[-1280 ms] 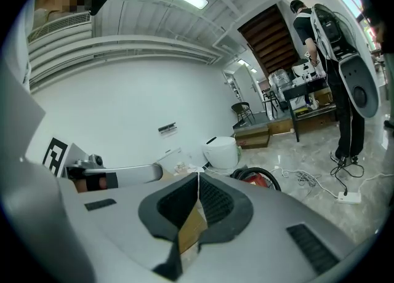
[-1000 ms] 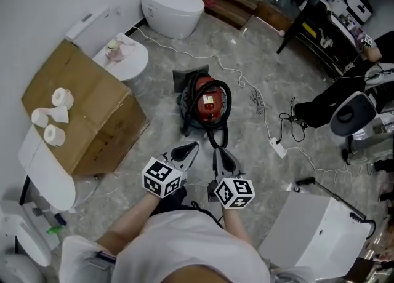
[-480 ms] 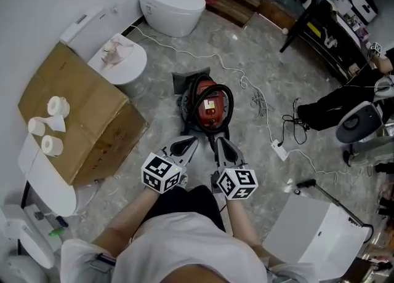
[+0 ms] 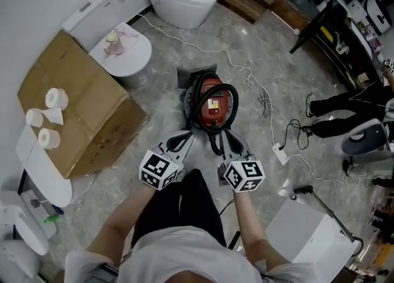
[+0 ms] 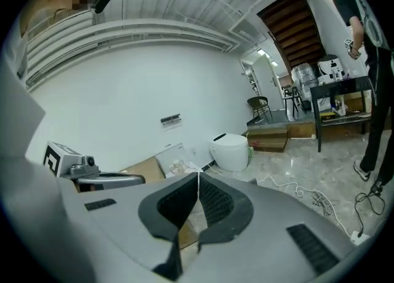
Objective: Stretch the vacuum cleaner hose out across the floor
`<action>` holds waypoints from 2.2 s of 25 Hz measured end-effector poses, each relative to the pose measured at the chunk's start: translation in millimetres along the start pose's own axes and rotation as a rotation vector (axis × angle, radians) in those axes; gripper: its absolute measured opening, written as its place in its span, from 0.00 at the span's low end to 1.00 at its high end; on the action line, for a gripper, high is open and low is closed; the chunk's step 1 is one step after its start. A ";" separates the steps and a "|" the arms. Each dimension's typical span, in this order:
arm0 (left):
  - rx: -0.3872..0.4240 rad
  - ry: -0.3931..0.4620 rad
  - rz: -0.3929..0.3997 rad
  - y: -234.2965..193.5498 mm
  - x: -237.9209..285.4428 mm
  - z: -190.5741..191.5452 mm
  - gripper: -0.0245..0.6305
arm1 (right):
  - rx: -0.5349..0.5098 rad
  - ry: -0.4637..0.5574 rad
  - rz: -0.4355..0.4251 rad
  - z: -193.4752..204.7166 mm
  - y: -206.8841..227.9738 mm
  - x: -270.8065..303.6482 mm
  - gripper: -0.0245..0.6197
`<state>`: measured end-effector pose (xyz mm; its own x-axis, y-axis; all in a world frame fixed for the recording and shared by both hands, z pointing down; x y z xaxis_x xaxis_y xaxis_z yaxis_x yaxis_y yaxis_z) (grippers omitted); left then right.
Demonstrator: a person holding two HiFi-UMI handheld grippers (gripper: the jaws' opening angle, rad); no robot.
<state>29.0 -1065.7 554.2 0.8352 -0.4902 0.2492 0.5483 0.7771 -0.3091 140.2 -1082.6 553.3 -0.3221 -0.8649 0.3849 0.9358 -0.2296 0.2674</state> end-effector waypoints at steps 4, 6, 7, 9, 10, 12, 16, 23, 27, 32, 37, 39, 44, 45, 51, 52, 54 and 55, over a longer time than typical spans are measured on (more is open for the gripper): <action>0.020 -0.010 0.016 -10.1 22.5 3.0 0.05 | 0.012 -0.023 -0.044 4.1 8.1 25.8 0.06; 0.025 -0.028 0.024 -15.8 35.8 11.2 0.05 | 0.028 -0.045 -0.054 12.4 16.0 41.3 0.06; 0.032 -0.042 0.026 -18.6 42.7 17.2 0.05 | 0.036 -0.055 -0.054 17.0 21.5 49.5 0.06; 0.040 -0.067 0.030 -24.4 55.3 31.6 0.05 | 0.058 -0.063 -0.047 25.9 34.8 65.6 0.06; 0.037 -0.075 0.033 -27.6 60.9 39.1 0.05 | 0.072 -0.063 -0.040 30.1 42.2 73.5 0.06; 0.028 -0.089 0.038 -35.1 70.9 53.3 0.05 | 0.096 -0.062 -0.024 38.5 57.2 89.0 0.06; 0.011 -0.110 0.021 -53.5 85.2 75.7 0.05 | 0.136 -0.068 -0.018 54.8 82.4 115.9 0.06; -0.035 -0.111 -0.017 -95.3 107.9 105.1 0.05 | 0.157 -0.143 -0.042 87.2 99.3 167.5 0.06; -0.040 -0.109 -0.044 -117.9 119.4 123.6 0.05 | 0.221 -0.152 -0.057 103.8 105.7 195.6 0.06; -0.066 -0.105 -0.059 -134.6 130.9 152.6 0.05 | 0.348 -0.154 -0.011 132.3 122.8 216.6 0.06; -0.093 -0.117 -0.081 -149.0 140.1 184.6 0.05 | 0.433 -0.164 0.008 161.3 135.6 232.5 0.06; -0.114 -0.113 -0.098 -155.3 143.6 193.6 0.05 | 0.455 -0.182 0.000 172.6 137.6 240.2 0.06; -0.132 -0.138 -0.105 -171.5 153.3 212.3 0.05 | 0.454 -0.236 -0.030 191.0 134.0 262.6 0.06; -0.134 -0.147 -0.105 -175.1 155.1 216.4 0.05 | 0.459 -0.248 -0.034 194.6 133.1 266.7 0.07; -0.200 -0.216 -0.117 -192.6 168.7 239.2 0.06 | 0.408 -0.327 -0.063 212.7 126.5 281.9 0.23; -0.208 -0.220 -0.124 -195.3 170.0 240.7 0.10 | 0.395 -0.339 -0.073 215.2 123.8 283.9 0.37; -0.192 -0.239 -0.134 -198.5 173.5 244.2 0.34 | 0.387 -0.350 -0.072 219.7 122.4 287.4 0.44; -0.182 -0.257 -0.131 -198.7 176.1 247.9 0.40 | 0.394 -0.354 -0.063 222.5 123.7 289.5 0.45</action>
<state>56.7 -1208.5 887.0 0.7318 -0.4477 0.5139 0.6683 0.6193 -0.4121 130.9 -1262.1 894.3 -0.4679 -0.6358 0.6138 0.8106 -0.0320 0.5848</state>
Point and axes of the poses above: the fingertips, and each gripper's own axes: x forward along the fingers, y to its right, z out of its underside, the point moved 1 cm from there along -x, backward along the fingers, and after that the axes turned 9 degrees about z, right-handed, at the moved point
